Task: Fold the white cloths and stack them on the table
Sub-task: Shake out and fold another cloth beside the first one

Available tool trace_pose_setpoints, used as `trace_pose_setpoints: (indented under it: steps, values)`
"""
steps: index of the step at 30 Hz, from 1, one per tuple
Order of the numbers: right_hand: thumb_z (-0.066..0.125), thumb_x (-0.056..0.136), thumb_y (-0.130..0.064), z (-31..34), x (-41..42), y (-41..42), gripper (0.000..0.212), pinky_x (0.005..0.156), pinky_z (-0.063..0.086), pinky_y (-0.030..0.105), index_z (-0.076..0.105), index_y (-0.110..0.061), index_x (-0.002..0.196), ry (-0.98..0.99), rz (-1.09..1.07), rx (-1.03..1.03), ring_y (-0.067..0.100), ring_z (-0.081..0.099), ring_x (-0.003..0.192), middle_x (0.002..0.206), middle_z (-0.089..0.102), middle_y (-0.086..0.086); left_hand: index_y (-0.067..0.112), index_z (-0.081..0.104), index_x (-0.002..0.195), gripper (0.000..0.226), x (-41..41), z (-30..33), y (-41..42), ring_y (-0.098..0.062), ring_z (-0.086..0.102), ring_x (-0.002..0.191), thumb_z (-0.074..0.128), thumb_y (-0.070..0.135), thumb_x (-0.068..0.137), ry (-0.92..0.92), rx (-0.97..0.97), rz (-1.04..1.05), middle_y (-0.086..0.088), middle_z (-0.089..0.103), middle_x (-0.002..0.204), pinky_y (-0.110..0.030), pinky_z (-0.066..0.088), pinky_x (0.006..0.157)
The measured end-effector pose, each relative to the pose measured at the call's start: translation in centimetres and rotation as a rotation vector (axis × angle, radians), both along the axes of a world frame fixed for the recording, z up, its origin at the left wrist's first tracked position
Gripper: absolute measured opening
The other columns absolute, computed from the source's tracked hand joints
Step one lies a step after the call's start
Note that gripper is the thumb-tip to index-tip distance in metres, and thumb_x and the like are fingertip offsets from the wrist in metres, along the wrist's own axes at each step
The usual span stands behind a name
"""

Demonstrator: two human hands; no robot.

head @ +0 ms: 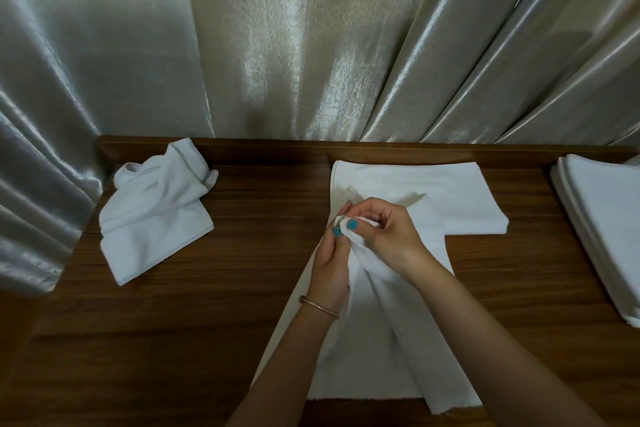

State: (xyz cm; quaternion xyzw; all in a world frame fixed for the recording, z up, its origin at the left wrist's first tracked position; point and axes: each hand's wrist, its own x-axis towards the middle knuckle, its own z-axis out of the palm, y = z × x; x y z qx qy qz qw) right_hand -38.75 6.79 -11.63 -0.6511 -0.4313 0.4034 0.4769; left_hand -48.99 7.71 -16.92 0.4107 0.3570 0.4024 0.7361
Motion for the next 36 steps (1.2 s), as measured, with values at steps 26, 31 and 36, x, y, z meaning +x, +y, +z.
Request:
trace_pose_setpoints:
  steps: [26,31,36]
  values:
    - [0.074,0.083,-0.011,-0.5,-1.1,-0.1,0.017,0.068,0.052,0.016,0.068,-0.026,0.079,-0.095,-0.078,0.05,0.015,0.066,0.08,0.085,0.07,-0.002,0.03,0.052,0.121,0.037,0.0,0.7,0.1,0.0,0.063,0.107,0.036,0.035,0.088,-0.185,-0.05,0.005,0.018,0.064,0.114,-0.016,0.052,0.083]
    - [0.073,0.084,-0.013,-0.9,-1.4,-0.1,0.015,0.069,0.052,0.016,0.067,-0.026,0.08,-0.147,-0.084,0.052,0.014,0.065,0.081,0.084,0.068,-0.005,0.032,0.053,0.114,0.035,-0.1,0.6,0.2,0.004,0.065,0.098,0.037,0.041,0.084,-0.172,-0.074,-0.003,0.017,0.062,0.111,-0.013,0.052,0.078]
    - [0.074,0.083,-0.009,-0.8,-1.6,-0.2,0.02,0.062,0.046,0.01,0.067,-0.027,0.079,-0.168,-0.08,0.089,0.005,0.061,0.072,0.073,0.064,-0.02,0.027,0.057,0.118,0.059,-0.5,0.5,0.3,-0.009,0.061,0.111,0.063,0.06,0.069,-0.064,-0.113,0.047,0.008,0.064,0.118,-0.02,0.051,0.088]
